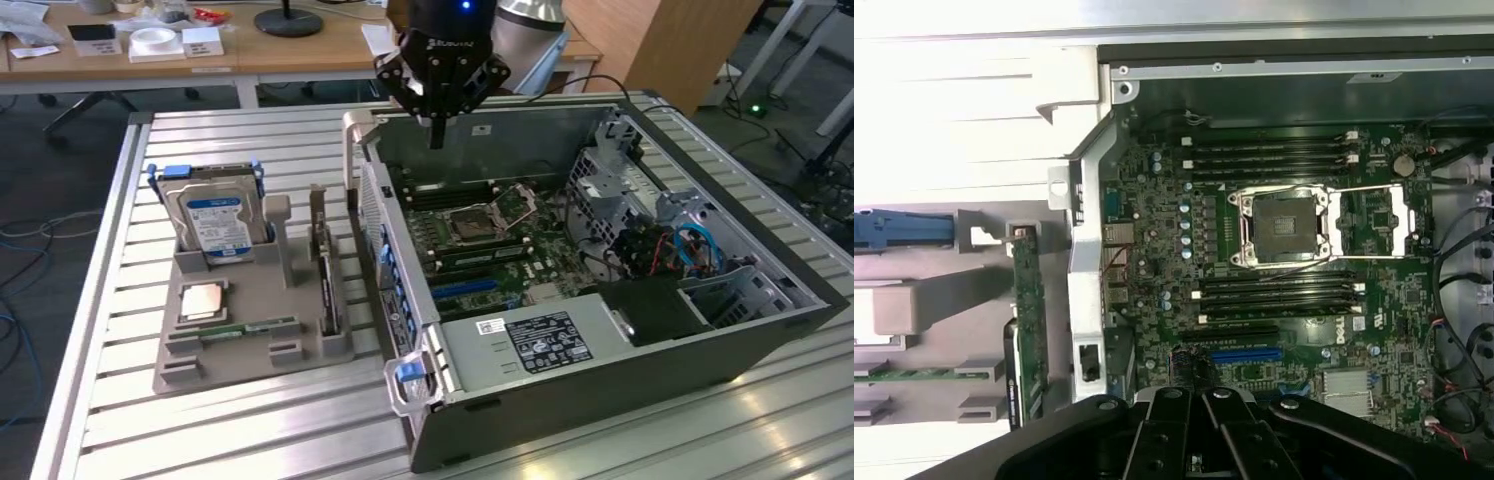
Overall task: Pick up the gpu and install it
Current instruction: 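Reach for the gpu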
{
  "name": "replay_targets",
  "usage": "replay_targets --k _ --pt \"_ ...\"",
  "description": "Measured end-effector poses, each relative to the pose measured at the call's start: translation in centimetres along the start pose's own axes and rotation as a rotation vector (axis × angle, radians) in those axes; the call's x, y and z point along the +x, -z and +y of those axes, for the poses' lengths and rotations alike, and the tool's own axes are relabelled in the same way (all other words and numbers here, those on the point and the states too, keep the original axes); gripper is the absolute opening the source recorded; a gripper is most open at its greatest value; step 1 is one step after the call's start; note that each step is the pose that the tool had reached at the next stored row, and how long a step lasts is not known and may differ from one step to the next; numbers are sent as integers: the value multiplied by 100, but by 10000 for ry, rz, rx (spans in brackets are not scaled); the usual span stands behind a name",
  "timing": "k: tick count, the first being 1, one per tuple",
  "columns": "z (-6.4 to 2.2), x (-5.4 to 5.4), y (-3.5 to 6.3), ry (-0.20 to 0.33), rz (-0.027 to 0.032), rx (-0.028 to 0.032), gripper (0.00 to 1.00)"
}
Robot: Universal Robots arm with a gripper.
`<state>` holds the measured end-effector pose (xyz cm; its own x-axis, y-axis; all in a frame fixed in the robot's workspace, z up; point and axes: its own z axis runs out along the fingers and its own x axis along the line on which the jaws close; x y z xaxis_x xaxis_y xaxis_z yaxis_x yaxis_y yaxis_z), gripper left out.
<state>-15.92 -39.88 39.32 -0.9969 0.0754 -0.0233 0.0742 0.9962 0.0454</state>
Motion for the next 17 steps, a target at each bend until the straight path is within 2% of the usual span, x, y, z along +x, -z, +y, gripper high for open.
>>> replay_targets --k 17 --pt "-17 233 6 0 0 0 11"
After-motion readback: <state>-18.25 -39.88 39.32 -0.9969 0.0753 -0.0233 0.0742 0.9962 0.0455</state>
